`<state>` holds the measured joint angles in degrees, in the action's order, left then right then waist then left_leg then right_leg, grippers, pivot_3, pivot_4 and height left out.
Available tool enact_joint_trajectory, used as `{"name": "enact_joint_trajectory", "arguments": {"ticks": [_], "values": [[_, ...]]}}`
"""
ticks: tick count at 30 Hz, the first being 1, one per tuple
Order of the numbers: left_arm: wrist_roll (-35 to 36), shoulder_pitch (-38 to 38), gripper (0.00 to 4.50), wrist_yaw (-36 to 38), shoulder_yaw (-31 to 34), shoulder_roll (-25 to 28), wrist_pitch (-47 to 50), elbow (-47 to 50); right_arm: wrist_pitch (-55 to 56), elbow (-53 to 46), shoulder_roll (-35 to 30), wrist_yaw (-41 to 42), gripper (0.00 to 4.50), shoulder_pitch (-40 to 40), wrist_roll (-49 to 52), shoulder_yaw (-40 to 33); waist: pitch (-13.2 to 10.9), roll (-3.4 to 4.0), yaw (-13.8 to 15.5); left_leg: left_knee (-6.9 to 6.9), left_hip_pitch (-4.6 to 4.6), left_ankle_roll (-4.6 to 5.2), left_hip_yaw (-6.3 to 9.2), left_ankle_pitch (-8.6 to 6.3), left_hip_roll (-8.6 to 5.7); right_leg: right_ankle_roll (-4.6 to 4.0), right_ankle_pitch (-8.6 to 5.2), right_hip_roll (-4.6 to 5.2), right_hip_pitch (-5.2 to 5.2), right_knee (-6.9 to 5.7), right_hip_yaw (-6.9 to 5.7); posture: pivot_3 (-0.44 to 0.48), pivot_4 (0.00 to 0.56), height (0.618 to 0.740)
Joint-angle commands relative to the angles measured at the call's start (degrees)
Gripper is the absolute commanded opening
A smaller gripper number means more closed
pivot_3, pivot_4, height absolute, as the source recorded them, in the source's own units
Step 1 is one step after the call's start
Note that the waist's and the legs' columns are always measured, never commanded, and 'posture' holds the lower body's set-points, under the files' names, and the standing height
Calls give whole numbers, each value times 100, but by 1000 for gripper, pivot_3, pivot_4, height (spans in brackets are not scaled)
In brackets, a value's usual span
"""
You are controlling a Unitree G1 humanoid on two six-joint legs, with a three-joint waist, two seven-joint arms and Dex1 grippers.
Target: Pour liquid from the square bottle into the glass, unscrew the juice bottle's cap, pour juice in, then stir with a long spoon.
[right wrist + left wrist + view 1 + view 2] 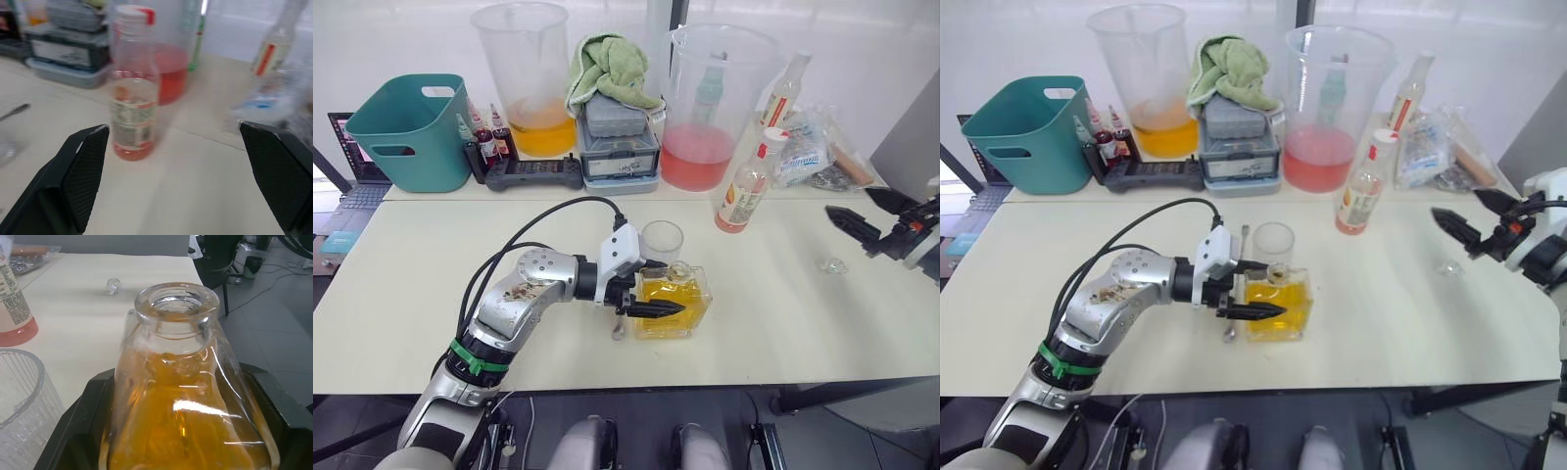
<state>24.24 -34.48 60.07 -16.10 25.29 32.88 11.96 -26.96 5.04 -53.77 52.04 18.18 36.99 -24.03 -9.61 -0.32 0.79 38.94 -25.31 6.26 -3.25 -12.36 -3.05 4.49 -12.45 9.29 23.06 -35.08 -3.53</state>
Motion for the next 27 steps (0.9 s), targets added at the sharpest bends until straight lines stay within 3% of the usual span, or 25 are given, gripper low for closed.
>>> {"name": "enact_joint_trajectory", "arguments": {"ticks": [1,6,18,22,27], "values": [[529,-169,2795,34,610,-29,-125,506,-902,-1351,-301,520,4500,-406,887,-229,0,0,26,1,-1,13,1,-8,0,0,0,3,2,-3,-1,0,150,740],[817,-132,2795,-46,992,266,104,818,-1589,-2317,-354,659,4500,-585,1588,-159,0,-1,27,2,-1,15,2,-10,1,0,0,6,7,-1,-1,0,150,740],[1596,270,2795,-29,2193,1757,913,1386,-1853,-2263,-312,1057,4500,168,1713,525,-4,-5,61,3,0,-6,7,2,-1,1,0,1,21,4,-12,0,150,740],[1076,145,2795,-654,2441,1981,718,1124,-1817,-2255,-208,996,4500,415,1674,704,-7,-10,74,5,0,-11,6,3,-3,1,0,0,22,4,-12,0,150,740],[571,-166,2795,-1188,2383,1867,327,730,-1823,-2286,-192,997,4500,460,1612,752,-12,-20,128,4,1,-20,5,3,-5,1,0,-1,19,1,-13,0,150,740]]}}
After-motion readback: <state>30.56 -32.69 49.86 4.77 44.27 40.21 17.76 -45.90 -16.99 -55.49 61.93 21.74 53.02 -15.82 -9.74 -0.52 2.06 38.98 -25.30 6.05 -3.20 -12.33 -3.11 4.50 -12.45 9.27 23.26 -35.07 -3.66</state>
